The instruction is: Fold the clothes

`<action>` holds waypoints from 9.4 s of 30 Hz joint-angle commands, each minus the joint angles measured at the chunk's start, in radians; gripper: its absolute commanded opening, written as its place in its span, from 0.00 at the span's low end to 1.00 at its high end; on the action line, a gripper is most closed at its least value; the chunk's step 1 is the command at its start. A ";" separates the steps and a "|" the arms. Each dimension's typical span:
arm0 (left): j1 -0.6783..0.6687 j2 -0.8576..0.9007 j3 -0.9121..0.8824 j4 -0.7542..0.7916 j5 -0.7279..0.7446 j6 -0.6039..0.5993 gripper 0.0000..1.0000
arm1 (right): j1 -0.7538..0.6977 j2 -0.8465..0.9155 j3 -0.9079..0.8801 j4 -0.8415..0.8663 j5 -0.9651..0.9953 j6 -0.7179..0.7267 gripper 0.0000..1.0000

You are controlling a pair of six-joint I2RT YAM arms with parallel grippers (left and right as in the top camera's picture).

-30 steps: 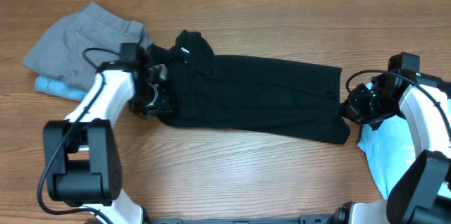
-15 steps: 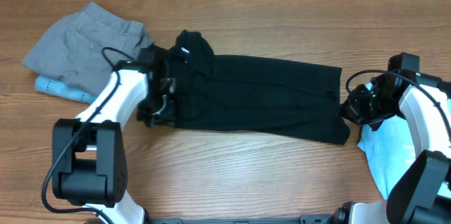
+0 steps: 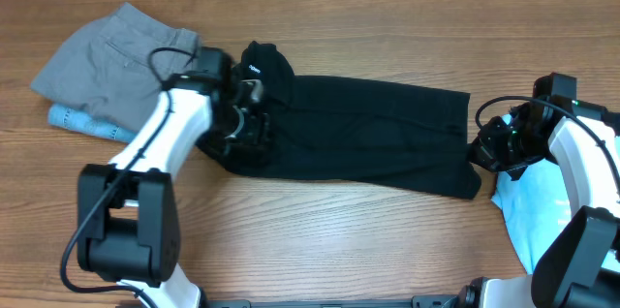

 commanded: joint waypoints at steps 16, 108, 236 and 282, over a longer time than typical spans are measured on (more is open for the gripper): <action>-0.116 0.080 -0.054 0.146 -0.061 0.003 0.34 | -0.003 -0.016 0.023 0.000 0.008 0.005 0.05; -0.032 0.163 0.165 0.106 -0.292 0.035 0.45 | -0.003 -0.011 -0.035 0.112 0.124 0.084 0.10; 0.169 0.219 0.416 -0.423 -0.459 0.016 0.40 | -0.056 -0.011 -0.088 -0.070 0.204 0.059 0.29; 0.015 0.218 0.572 -0.225 -0.132 0.063 0.72 | 0.098 0.252 0.012 0.346 0.124 0.188 0.24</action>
